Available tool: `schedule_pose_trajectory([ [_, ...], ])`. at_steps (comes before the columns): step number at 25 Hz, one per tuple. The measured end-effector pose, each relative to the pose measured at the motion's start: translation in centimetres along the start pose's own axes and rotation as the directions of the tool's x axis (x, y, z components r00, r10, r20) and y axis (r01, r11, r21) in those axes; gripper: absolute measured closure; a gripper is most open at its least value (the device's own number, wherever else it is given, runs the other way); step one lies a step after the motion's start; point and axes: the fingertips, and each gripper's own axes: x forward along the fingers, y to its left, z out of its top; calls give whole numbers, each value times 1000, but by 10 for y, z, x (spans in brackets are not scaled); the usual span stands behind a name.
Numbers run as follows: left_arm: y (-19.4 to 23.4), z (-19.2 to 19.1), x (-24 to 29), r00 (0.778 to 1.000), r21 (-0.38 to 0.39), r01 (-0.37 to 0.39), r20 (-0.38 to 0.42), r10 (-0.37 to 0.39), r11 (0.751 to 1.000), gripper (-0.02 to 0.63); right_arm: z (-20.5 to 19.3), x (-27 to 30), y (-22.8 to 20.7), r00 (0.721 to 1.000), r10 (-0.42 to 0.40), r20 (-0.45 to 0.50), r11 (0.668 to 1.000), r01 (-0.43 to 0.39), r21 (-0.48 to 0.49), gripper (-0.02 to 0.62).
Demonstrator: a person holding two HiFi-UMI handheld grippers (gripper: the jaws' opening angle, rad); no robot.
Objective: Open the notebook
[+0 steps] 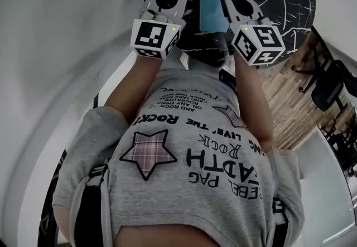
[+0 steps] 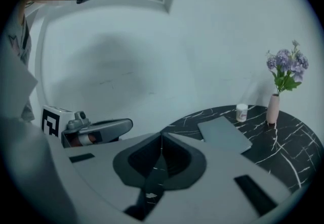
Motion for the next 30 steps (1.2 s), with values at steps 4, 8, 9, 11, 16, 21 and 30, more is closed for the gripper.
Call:
schedule_pose_trajectory([
  [4, 4, -12, 6, 1000, 6, -17, -21, 18, 1000, 597, -7, 14, -5, 1000, 21, -11, 1000, -22, -20, 581],
  [8, 4, -25, 5, 998, 6, -26, -49, 26, 1000, 597, -29, 27, -10, 996, 47, -73, 999, -49, -24, 581],
  [9, 4, -29, 6, 998, 6, -26, -56, 26, 1000, 597, -36, 30, -12, 995, 43, -90, 998, -46, -30, 581],
  [11, 5, -37, 5, 997, 4, -27, -74, 27, 1000, 597, -48, 37, -14, 992, 32, -119, 998, -37, -41, 581],
  [16, 6, -52, 3, 994, 10, -32, -105, 33, 999, 597, -79, 49, -23, 985, -33, -169, 997, 21, -71, 580],
  [21, 7, -61, 0, 992, 16, -48, -118, 49, 999, 597, -108, 53, -29, 974, -96, -203, 995, 85, -59, 578],
  [30, 10, -69, 1, 989, 15, -58, -136, 60, 998, 597, -154, 71, -26, 929, -165, -332, 985, 143, -92, 388],
])
